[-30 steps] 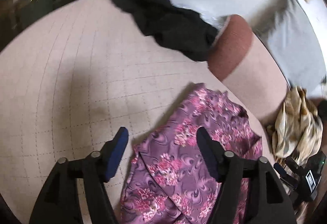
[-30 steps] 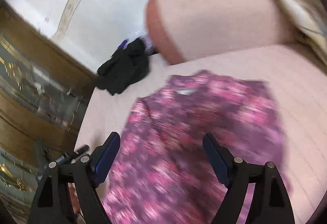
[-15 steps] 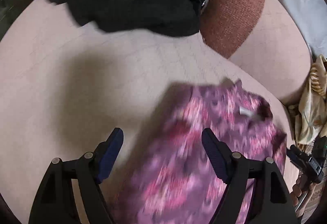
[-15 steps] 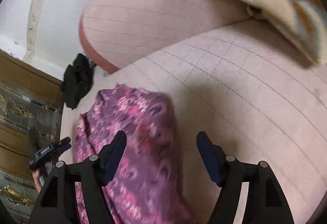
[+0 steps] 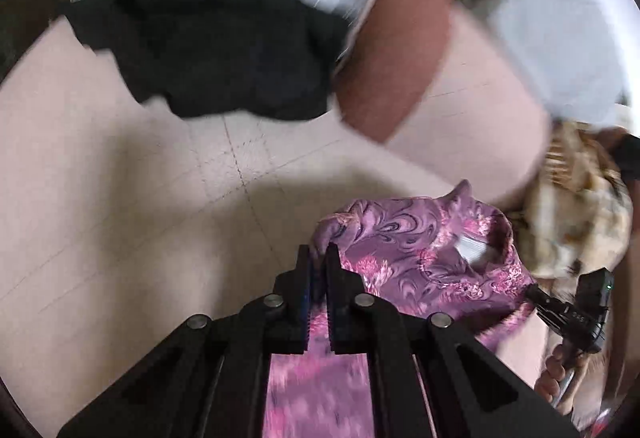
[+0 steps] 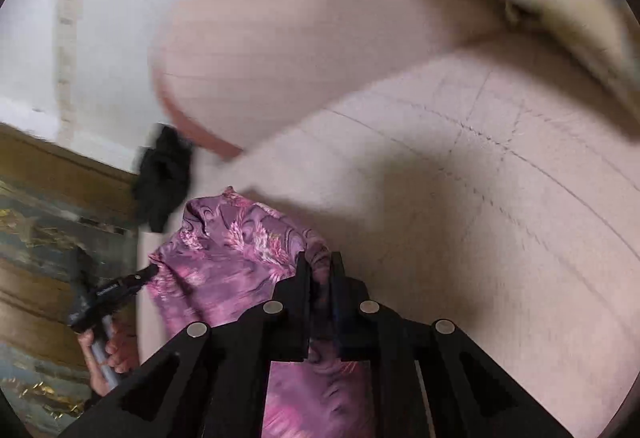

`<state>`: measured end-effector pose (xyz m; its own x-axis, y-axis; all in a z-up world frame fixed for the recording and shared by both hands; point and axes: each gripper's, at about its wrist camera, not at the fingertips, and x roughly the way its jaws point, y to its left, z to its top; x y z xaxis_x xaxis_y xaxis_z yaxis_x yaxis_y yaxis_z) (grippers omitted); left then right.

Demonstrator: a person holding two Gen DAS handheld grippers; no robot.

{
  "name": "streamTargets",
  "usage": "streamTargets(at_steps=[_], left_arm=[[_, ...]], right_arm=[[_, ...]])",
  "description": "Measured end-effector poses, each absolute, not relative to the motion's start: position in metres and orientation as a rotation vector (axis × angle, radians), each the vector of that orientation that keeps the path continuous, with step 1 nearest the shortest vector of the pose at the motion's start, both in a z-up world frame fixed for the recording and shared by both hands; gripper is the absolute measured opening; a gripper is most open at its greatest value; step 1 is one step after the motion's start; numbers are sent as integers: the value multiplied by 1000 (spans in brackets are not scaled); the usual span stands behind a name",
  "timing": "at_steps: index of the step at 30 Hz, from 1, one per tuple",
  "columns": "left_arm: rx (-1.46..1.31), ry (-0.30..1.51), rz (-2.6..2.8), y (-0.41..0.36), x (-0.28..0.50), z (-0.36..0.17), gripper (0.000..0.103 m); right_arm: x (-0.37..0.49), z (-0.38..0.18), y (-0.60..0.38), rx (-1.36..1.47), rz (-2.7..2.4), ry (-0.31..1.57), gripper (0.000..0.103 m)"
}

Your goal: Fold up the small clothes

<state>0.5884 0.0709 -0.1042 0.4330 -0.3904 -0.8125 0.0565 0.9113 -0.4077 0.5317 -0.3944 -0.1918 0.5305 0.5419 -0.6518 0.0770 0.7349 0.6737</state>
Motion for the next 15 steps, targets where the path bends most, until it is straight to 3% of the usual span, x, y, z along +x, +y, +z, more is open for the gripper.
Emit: streamTargets(at_steps=[3,7,11,15], left_arm=[[-323,1000,-346,90,507,-55,6],[-374,964,-376,118,397,-41,6],[-410,1071,-297,131,300,-100,6],[-468,1195,-202,135,253,-170,7]], right_arm=[[460,-142,-376,629,346,920,9],[354,-111,-354,557,338,883,9],[254,-144,-328,600,223,940,9],[206,-206,-301,575,66,1012,9]])
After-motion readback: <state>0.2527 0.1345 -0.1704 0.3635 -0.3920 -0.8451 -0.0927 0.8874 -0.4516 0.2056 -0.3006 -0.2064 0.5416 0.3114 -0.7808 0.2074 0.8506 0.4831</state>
